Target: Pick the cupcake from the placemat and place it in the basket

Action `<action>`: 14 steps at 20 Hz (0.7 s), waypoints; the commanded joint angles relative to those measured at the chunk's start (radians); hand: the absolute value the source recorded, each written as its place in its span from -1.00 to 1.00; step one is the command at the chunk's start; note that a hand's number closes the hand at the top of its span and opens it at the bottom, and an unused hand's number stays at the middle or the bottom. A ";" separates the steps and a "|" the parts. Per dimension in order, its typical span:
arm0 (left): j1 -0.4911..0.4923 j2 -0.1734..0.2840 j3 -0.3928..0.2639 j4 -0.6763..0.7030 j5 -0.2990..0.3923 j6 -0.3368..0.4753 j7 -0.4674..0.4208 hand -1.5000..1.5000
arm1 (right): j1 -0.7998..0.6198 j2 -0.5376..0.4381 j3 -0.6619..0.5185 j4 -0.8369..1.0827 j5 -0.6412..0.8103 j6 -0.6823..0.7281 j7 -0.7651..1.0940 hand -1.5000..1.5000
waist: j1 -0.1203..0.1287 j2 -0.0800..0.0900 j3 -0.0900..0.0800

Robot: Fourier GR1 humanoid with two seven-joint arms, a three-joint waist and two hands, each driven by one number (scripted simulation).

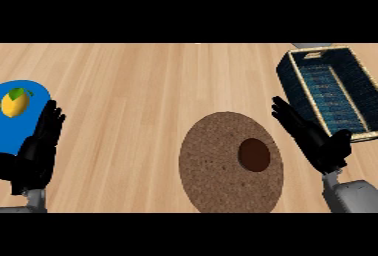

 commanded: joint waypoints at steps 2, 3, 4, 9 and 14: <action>-0.007 0.019 -0.014 0.035 -0.021 -0.019 0.042 0.00 | 0.020 0.042 -0.091 0.025 -0.056 0.012 -0.169 1.00 | -0.038 -0.027 0.034; -0.003 0.012 -0.040 0.027 -0.043 -0.009 0.048 0.00 | 0.054 0.061 -0.137 0.031 -0.093 0.014 -0.257 1.00 | -0.050 -0.027 0.036; -0.063 0.045 -0.021 0.063 -0.046 -0.021 0.072 0.00 | 0.030 0.093 -0.189 0.024 -0.149 0.010 -0.303 1.00 | -0.075 -0.022 0.038; -0.054 0.027 -0.089 0.095 -0.056 -0.061 0.122 0.00 | -0.004 0.273 -0.164 -0.122 -0.119 0.031 -0.703 1.00 | -0.083 -0.030 0.041; -0.148 0.054 -0.081 0.119 -0.047 -0.093 0.218 0.00 | 0.139 0.405 -0.071 -0.163 0.219 -0.389 -0.826 -1.00 | -0.070 -0.034 0.031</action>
